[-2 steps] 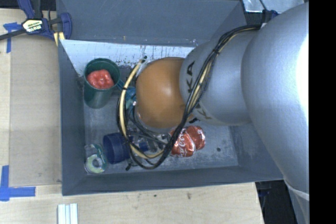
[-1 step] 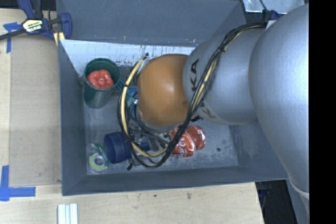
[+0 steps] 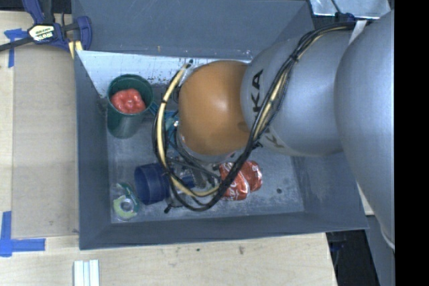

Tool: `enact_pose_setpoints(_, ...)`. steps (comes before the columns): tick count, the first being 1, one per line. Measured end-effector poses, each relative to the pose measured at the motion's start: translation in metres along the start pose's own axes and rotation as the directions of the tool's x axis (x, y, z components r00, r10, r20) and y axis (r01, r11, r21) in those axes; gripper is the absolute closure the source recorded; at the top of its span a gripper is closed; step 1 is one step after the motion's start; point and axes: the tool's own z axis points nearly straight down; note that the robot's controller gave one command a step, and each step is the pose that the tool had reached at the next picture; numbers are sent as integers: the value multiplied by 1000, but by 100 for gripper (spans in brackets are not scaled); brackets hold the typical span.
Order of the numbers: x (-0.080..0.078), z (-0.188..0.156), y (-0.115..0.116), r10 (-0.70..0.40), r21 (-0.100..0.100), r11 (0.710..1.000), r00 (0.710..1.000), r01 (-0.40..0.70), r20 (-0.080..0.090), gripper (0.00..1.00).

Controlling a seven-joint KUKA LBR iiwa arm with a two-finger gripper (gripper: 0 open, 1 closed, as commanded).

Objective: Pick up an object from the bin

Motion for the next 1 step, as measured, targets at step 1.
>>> enact_pose_setpoints(1, -1, -19, 0, 0, -1, 1000, 1000, 0, 5, 100)
